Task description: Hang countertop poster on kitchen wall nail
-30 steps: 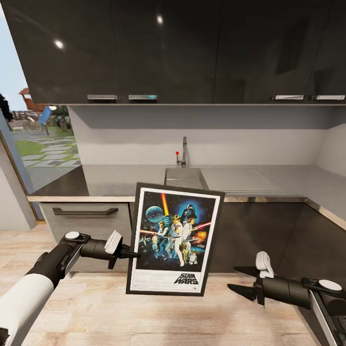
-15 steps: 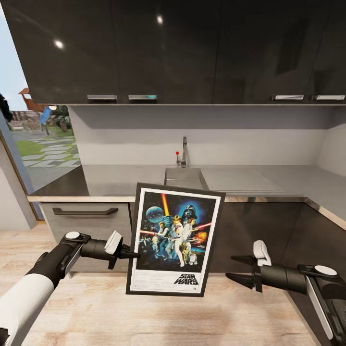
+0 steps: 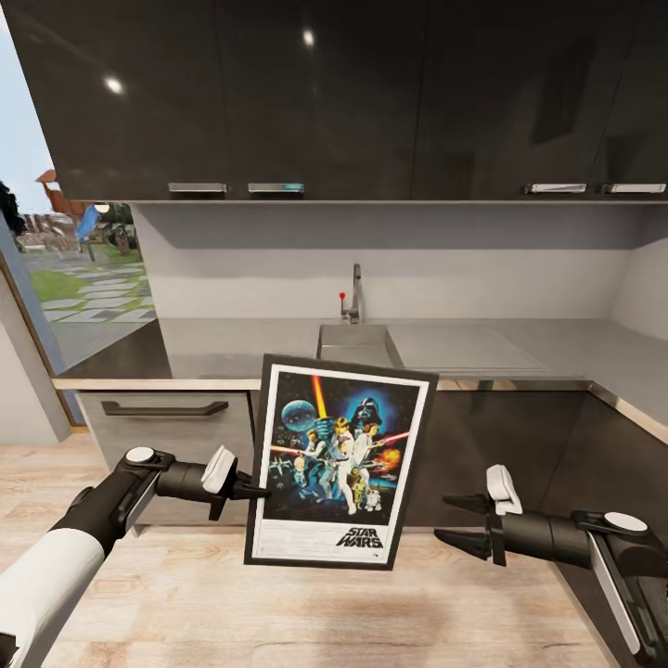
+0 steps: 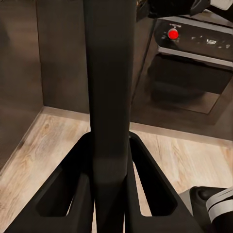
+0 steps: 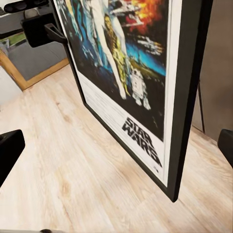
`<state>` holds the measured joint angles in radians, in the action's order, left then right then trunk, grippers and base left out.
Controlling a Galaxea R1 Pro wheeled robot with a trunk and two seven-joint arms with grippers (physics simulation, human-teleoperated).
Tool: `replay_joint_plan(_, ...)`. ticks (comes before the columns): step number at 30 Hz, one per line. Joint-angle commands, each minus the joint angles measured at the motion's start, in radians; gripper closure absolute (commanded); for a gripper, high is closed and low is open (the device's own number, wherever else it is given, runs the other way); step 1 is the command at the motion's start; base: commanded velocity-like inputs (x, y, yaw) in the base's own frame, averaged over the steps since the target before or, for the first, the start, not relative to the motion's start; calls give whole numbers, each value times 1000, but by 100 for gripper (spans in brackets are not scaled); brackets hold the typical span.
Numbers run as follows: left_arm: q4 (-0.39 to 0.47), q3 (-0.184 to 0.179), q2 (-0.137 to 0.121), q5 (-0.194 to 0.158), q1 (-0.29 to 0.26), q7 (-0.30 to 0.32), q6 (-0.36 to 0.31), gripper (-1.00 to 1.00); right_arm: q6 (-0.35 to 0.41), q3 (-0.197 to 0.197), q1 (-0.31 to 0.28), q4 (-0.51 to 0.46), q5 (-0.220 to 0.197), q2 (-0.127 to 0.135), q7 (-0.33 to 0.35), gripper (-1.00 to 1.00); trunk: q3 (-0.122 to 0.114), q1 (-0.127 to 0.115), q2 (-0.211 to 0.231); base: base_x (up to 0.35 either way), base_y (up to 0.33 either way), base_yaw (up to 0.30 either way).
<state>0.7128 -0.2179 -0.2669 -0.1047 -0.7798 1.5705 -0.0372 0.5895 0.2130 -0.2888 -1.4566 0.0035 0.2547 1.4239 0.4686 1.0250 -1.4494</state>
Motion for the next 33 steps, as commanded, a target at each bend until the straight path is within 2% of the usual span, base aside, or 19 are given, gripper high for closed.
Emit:
replay_joint_plan(1,1,-6,-2,-8,-1,0,2,100,10,-2,-1,2,1,0,4,-100,1,0,-1,0,0,0)
replay_joint_plan(9,14,-7,-2,-10,-1,0,5,100,9,-14,-1,20,1,0,4,-100,1,0,-1,0,0,0)
replay_joint_plan(12,17,-21,0,-10,-1,0,5,100,9,-16,-1,21,1,-1,4,-100,1,0,-1,0,0,0)
replay_joint_plan(13,19,-43,0,-11,-1,0,5,100,9,-16,-1,22,1,-1,3,-100,1,0,-1,0,0,0)
replay_joint_plan(18,45,-107,2,-13,-1,0,4,100,9,-17,-2,25,1,-1,3,-100,1,0,-1,0,0,0)
replay_joint_plan(21,58,-119,2,-14,-1,0,4,100,8,-18,-7,26,2,-2,3,-100,1,0,-1,0,0,0)
replay_joint_plan(26,66,-124,2,-15,-1,0,3,100,6,-46,-50,65,2,-2,3,-100,1,0,-1,0,0,0)
replay_joint_plan(33,68,-124,0,-15,-1,0,3,100,3,-58,-73,90,3,-2,3,-100,1,0,-1,0,0,0)
